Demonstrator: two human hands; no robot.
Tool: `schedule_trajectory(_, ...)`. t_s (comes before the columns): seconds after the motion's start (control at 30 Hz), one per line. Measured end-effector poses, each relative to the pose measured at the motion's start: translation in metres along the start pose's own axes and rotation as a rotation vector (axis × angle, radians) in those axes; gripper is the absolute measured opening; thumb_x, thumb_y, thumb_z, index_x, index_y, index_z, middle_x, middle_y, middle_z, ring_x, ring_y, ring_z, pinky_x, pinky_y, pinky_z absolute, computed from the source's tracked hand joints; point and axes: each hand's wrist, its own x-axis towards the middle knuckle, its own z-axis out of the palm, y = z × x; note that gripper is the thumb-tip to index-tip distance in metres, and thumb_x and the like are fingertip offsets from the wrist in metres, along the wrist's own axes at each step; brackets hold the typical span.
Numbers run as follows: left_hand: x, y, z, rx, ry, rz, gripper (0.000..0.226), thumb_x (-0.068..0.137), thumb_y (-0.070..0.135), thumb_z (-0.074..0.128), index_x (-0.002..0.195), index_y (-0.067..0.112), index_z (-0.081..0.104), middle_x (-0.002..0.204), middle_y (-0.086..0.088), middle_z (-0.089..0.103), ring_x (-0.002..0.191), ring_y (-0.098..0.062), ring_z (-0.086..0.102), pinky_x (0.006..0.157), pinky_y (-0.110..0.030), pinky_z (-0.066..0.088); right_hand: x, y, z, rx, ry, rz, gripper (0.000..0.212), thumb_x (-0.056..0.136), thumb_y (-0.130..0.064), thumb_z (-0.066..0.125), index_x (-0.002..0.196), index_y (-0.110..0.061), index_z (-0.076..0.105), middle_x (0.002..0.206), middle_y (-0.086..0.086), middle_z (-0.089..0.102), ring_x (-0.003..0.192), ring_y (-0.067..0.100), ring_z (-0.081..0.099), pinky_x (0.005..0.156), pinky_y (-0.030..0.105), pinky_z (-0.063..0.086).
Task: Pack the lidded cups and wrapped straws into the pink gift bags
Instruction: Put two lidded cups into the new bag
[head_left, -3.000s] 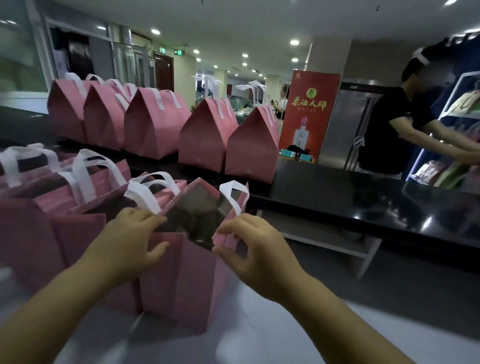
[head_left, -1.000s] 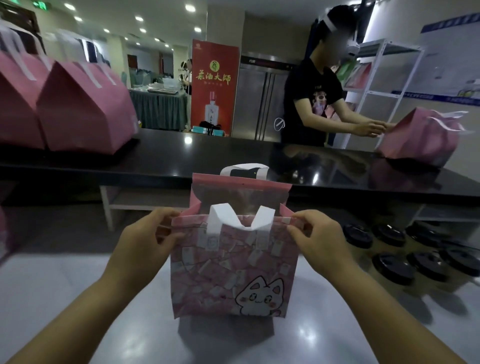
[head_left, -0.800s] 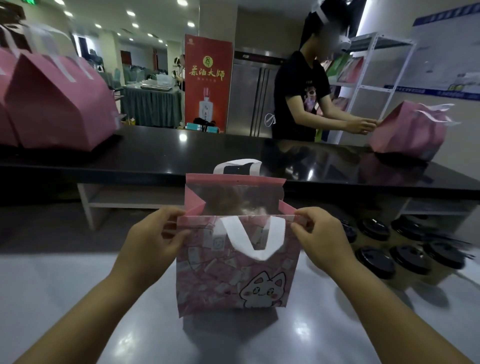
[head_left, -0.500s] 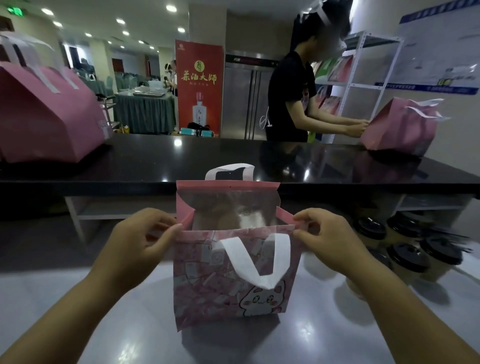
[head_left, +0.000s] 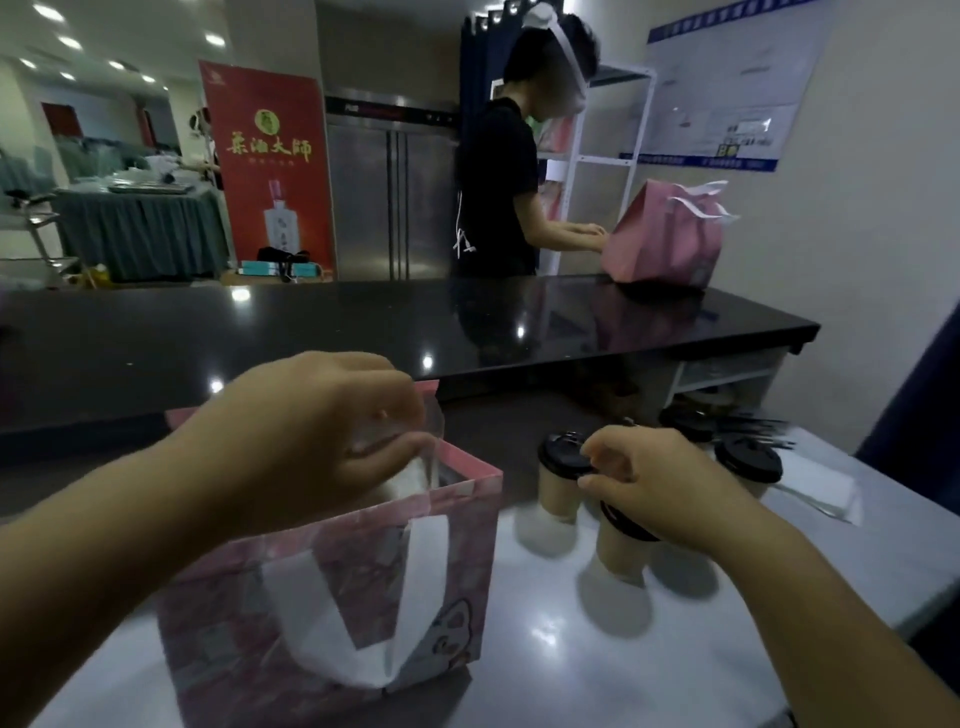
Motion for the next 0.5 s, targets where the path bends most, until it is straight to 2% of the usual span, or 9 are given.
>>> schedule_trajectory(0.07, 0.02, 0.006, 0.011, 0.065, -0.059, 0.072, 0.038, 0.08, 0.06, 0.037, 0.089, 0.033, 0.062, 0.084, 0.015, 0.059, 0.068, -0.002, 0.057, 0.056, -0.024, 0.052, 0.006, 0.021, 0.001, -0.101, -0.1, 0.058, 0.034, 0.084, -0.042, 0.063, 0.115, -0.031, 0.055, 0.111, -0.011, 0.06, 0.098, 0.011, 0.058, 0.082, 0.033, 0.052)
schedule_trajectory(0.17, 0.048, 0.013, 0.028, 0.148, -0.135, 0.134, 0.041, 0.076, 0.059, 0.034, 0.095, 0.034, 0.06, 0.093, 0.015, 0.06, 0.076, -0.002, 0.058, 0.061, -0.021, 0.051, 0.02, 0.052, 0.006, -0.283, -0.213, 0.076, 0.034, 0.084, -0.048, 0.06, 0.11, -0.028, 0.05, 0.116, -0.005, 0.053, 0.097, 0.015, 0.054, 0.074, 0.03, 0.047)
schedule_trajectory(0.2, 0.058, 0.015, 0.035, 0.176, -0.173, 0.133, 0.042, 0.076, 0.06, 0.033, 0.098, 0.035, 0.058, 0.096, 0.016, 0.059, 0.079, -0.001, 0.058, 0.064, -0.02, 0.051, 0.026, 0.063, 0.008, -0.325, -0.241, 0.08, 0.038, 0.084, -0.049, 0.059, 0.112, -0.027, 0.048, 0.116, -0.003, 0.051, 0.098, 0.018, 0.053, 0.076, 0.032, 0.048)
schedule_trajectory(0.33, 0.087, 0.023, 0.059, 0.263, -0.305, 0.108, 0.039, 0.082, 0.061, 0.038, 0.109, 0.037, 0.051, 0.106, 0.017, 0.054, 0.089, -0.003, 0.056, 0.072, -0.024, 0.052, 0.05, 0.099, 0.025, -0.319, -0.322, 0.077, 0.061, 0.076, -0.056, 0.063, 0.126, -0.029, 0.04, 0.126, 0.001, 0.042, 0.111, 0.026, 0.046, 0.087, 0.042, 0.048)
schedule_trajectory(0.43, 0.094, 0.024, 0.074, 0.281, -0.347, 0.115, 0.035, 0.084, 0.061, 0.039, 0.107, 0.037, 0.048, 0.106, 0.019, 0.053, 0.091, -0.002, 0.055, 0.073, -0.019, 0.05, 0.062, 0.118, 0.044, -0.349, -0.388, 0.061, 0.079, 0.072, -0.059, 0.065, 0.136, -0.03, 0.03, 0.133, 0.004, 0.036, 0.119, 0.031, 0.04, 0.09, 0.044, 0.046)
schedule_trajectory(0.5, 0.094, 0.022, 0.08, 0.277, -0.339, 0.13, 0.035, 0.082, 0.063, 0.036, 0.106, 0.039, 0.046, 0.105, 0.021, 0.053, 0.09, 0.0, 0.054, 0.071, -0.016, 0.047, 0.068, 0.128, 0.054, -0.369, -0.44, 0.044, 0.081, 0.073, -0.058, 0.065, 0.139, -0.03, 0.028, 0.134, 0.005, 0.036, 0.12, 0.033, 0.039, 0.091, 0.044, 0.044)
